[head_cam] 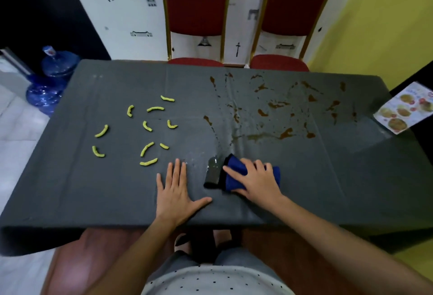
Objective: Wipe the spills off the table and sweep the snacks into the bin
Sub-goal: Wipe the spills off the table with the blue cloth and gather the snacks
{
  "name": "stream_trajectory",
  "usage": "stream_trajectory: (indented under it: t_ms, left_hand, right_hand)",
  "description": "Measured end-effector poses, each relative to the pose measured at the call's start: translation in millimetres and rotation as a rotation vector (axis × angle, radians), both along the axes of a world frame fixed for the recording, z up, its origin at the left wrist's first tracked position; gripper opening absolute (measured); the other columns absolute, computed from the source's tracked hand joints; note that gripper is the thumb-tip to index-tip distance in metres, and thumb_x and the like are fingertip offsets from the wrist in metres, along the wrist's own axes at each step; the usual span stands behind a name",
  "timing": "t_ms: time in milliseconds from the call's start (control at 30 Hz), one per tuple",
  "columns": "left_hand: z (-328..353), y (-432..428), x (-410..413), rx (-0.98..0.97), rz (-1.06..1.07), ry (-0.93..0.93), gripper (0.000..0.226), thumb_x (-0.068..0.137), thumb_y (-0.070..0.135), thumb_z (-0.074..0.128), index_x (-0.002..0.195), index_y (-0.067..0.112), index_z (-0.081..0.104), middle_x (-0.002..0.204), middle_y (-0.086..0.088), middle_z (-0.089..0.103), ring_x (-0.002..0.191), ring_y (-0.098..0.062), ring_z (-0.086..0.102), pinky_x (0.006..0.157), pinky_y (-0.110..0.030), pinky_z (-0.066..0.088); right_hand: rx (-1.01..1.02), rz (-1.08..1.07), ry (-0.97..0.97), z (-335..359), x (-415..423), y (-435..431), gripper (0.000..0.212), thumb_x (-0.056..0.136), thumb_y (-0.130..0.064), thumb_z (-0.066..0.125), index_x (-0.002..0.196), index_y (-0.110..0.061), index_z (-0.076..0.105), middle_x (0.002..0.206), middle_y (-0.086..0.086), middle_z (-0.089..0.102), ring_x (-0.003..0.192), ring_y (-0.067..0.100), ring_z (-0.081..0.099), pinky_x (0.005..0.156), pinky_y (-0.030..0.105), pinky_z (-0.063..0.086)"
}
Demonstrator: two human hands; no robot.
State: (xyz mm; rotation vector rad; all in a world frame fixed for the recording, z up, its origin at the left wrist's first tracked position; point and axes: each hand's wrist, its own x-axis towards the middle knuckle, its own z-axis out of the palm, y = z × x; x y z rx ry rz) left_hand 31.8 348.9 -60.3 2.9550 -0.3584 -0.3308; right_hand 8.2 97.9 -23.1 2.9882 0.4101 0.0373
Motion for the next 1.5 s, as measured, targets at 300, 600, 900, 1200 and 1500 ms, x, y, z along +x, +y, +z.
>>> stream_trajectory:
  t_ms: [300, 600, 900, 1200, 1500]
  left_hand:
    - [7.2, -2.4, 2.6, 0.070, 0.003, 0.054, 0.131, 0.052, 0.098, 0.013, 0.150, 0.014, -0.009, 0.159, 0.000, -0.014, 0.143, -0.017, -0.022, 0.115, -0.051, -0.009]
    - [16.7, -16.1, -12.0, 0.018, 0.118, 0.087, 0.125, 0.057, 0.095, 0.017, 0.150, 0.016, -0.010, 0.158, 0.000, -0.019, 0.144, -0.018, -0.022, 0.115, -0.048, -0.011]
    - [13.7, -18.6, -21.6, 0.036, 0.160, 0.080, 0.128, 0.056, 0.095, 0.019, 0.149, 0.014, -0.014, 0.157, -0.001, -0.020, 0.142, -0.018, -0.024, 0.116, -0.045, -0.012]
    - [10.8, 17.6, -35.7, 0.028, 0.240, -0.004, 0.120, 0.061, 0.094, 0.002, 0.149, 0.013, -0.003, 0.155, 0.004, -0.012, 0.144, -0.015, -0.014, 0.118, -0.044, -0.005]
    - [19.1, 36.5, -32.5, 0.061, 0.225, 0.062, 0.124, 0.054, 0.095, -0.005, 0.150, 0.016, -0.005, 0.159, 0.003, -0.011, 0.146, -0.018, -0.012, 0.117, -0.045, -0.004]
  right_hand:
    - [0.006, 0.069, 0.047, 3.0, 58.6, 2.5, 0.061, 0.086, -0.061, 0.052, 0.142, -0.041, 0.038, 0.130, 0.014, 0.054, 0.101, 0.035, 0.055, 0.080, 0.046, 0.043]
    - [0.025, -0.071, 0.079, 5.5, 56.1, 23.2, 0.063, 0.089, -0.057, 0.051, 0.145, -0.041, 0.029, 0.132, 0.013, 0.048, 0.100, 0.036, 0.052, 0.081, 0.046, 0.042]
    - [0.088, -0.065, 0.094, 5.9, 63.8, 25.7, 0.061, 0.088, -0.055, 0.050, 0.144, -0.041, 0.030, 0.131, 0.012, 0.048, 0.103, 0.033, 0.050, 0.082, 0.044, 0.040]
    - [0.172, -0.157, 0.239, 14.1, 89.7, 40.2, 0.071, 0.088, -0.052, 0.051, 0.149, -0.038, 0.017, 0.136, 0.017, 0.037, 0.110, 0.040, 0.046, 0.093, 0.047, 0.040]
    - [0.147, -0.106, 0.165, 6.9, 83.4, 24.9, 0.065, 0.087, -0.050, 0.053, 0.146, -0.042, 0.026, 0.132, 0.012, 0.043, 0.106, 0.034, 0.048, 0.084, 0.041, 0.044]
